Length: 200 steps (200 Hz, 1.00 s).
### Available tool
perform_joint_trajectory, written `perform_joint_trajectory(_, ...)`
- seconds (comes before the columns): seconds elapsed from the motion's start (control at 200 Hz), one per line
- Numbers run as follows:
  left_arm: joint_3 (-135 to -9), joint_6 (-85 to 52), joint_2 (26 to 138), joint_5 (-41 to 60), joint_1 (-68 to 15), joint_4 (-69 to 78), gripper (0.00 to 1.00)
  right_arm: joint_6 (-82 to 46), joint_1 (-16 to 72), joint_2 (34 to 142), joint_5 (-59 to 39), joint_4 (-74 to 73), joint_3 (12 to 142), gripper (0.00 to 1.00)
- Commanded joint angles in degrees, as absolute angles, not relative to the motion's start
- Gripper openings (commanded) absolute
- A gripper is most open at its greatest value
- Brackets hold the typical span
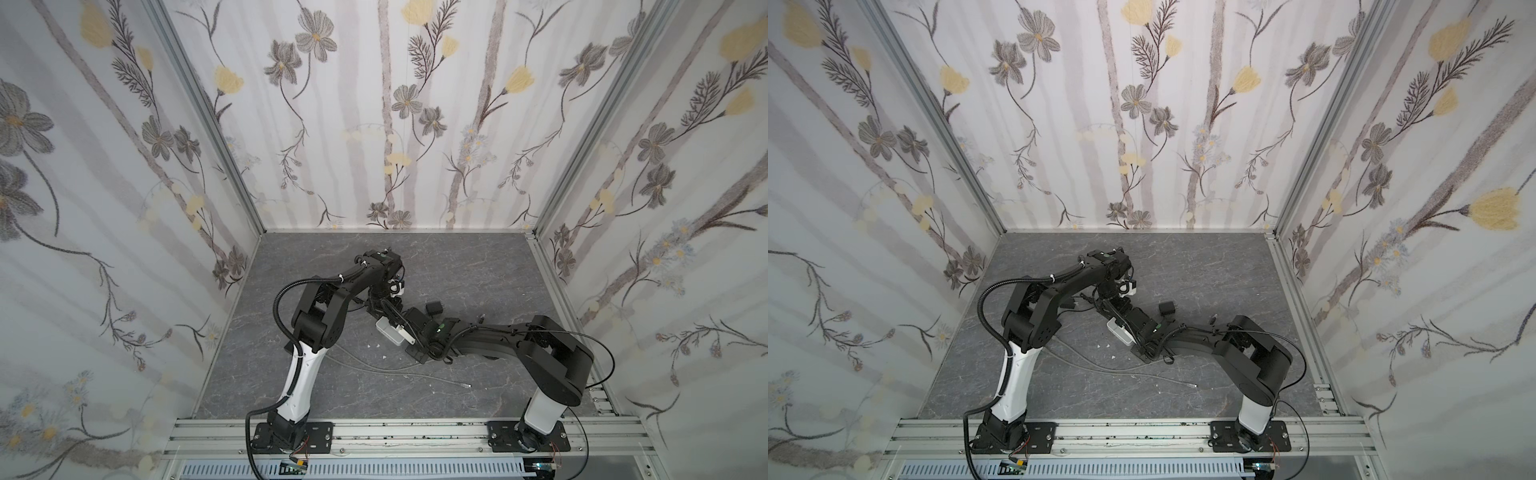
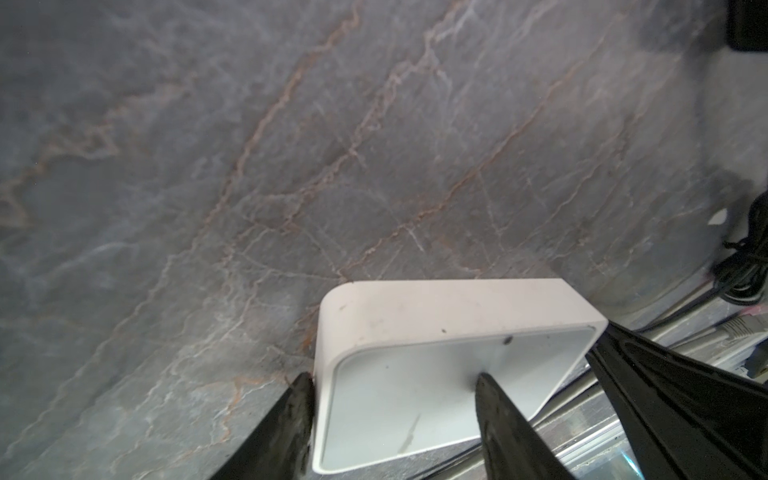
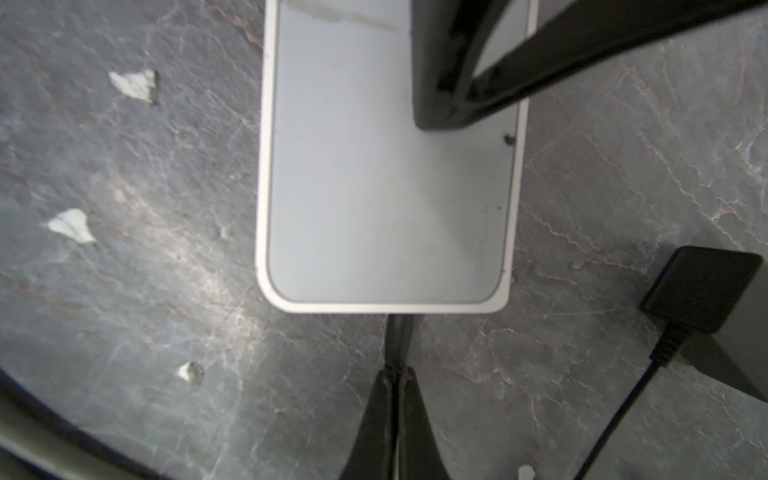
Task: Insert the plug into the switch port
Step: 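Push the barrel plug into the router port with the right gripper while left holds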
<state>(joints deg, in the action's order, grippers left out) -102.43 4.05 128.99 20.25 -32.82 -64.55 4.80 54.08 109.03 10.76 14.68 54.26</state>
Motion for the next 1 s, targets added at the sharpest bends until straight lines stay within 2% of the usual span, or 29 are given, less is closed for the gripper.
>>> perform_joint_trajectory(0.0,-101.78,3.06,130.36,25.04,-33.20,-65.32,0.58,5.80,54.14,108.39,10.80,3.34,53.90,0.02)
perform_joint_trajectory(0.53,-101.69,3.51,130.34,25.93,-33.50,-65.39,0.58,17.93,54.21,109.12,10.28,-4.45,55.34,0.02)
perform_joint_trajectory(0.994,-101.78,3.99,130.43,25.16,-33.67,-65.86,0.57,19.51,54.23,110.48,11.09,-6.91,60.73,0.02)
